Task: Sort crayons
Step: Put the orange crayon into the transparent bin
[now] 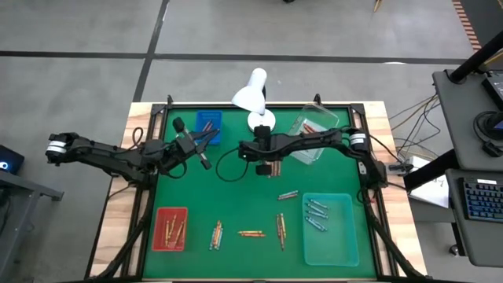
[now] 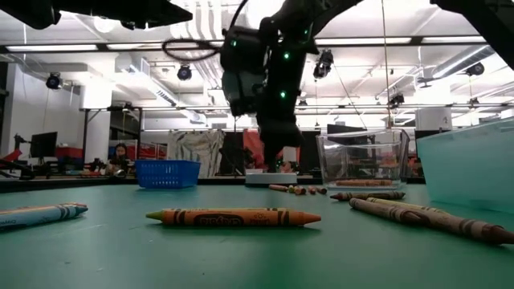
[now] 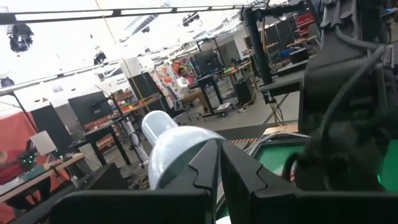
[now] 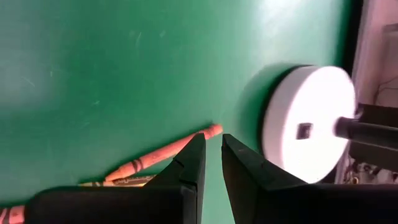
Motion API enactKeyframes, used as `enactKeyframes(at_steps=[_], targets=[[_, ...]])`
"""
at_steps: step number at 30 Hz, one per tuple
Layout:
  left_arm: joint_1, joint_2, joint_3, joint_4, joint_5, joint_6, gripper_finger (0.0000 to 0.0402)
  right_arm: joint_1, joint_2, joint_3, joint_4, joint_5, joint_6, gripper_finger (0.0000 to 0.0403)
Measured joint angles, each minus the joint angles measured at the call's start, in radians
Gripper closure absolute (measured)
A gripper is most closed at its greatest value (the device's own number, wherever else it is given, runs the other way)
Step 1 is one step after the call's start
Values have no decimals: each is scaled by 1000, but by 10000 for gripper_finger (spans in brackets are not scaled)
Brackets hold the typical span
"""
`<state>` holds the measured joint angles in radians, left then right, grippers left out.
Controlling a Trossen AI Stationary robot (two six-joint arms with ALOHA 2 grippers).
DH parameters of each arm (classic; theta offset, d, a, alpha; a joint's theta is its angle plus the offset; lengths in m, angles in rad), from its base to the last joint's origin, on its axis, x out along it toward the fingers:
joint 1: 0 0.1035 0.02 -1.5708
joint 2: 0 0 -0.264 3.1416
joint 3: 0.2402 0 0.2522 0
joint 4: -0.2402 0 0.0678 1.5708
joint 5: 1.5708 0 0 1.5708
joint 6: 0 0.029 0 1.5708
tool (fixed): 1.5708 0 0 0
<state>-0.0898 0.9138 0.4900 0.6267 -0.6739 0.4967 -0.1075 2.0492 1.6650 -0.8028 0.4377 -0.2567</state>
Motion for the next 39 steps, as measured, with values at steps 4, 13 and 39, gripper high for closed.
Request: enactKeyframes(at_steps=[4,13,39], targets=[[0,0,0,-1,-18,1,400,-3,47,0,-13,20,-23,360],[0,0,0,-8,-88,10,400,-3,60,-1,-19,61,61,360],[0,-229,-27,-36,-195,15,400,-65,62,0,-22,-79,322,283]])
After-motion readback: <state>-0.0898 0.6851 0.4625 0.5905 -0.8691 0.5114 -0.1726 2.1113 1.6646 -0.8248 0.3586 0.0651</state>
